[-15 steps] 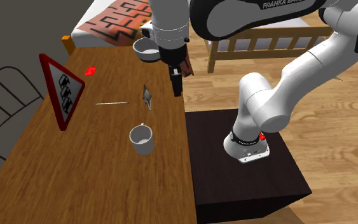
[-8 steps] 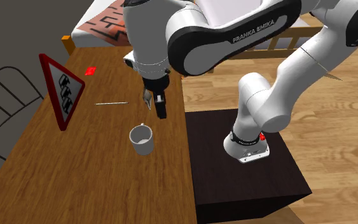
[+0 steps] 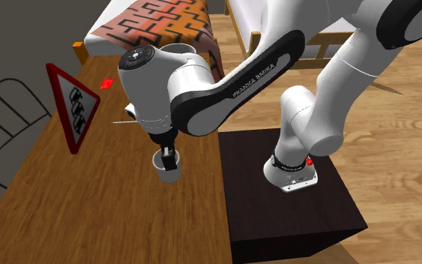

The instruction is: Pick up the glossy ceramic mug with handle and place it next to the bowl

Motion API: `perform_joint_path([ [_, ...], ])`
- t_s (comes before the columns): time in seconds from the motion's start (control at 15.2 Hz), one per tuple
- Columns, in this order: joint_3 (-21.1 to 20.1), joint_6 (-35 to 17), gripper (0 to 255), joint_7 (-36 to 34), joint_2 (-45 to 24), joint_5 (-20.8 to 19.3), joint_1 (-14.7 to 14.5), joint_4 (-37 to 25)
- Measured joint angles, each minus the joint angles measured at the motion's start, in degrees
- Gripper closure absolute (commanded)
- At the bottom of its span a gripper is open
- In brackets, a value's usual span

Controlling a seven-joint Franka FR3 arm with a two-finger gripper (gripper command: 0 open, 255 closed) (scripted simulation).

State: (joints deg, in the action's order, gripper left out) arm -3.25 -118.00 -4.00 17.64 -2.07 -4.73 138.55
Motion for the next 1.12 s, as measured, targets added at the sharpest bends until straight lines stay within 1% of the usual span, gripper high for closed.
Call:
perform_joint_path([
  [0.07,-0.28,-1.38,0,-0.33,-1.32,0.03,-0.18,0.02],
  [0.2,-1.02,-3.82,0,-1.33,-5.57,-0.01,-0.6,-1.92],
  [0.26,-1.07,-5.2,0,-1.39,-6.74,-0.09,-0.61,-1.72],
  [0.66,-1.31,-10.41,0,-2.03,-9.91,-0.41,-0.66,0.29],
  [0.86,-1.33,-11.55,0,-2.15,-10.52,-0.51,-0.66,0.8],
  [1.12,-1.34,-11.7,0,-2.18,-10.63,-0.52,-0.66,0.83],
])
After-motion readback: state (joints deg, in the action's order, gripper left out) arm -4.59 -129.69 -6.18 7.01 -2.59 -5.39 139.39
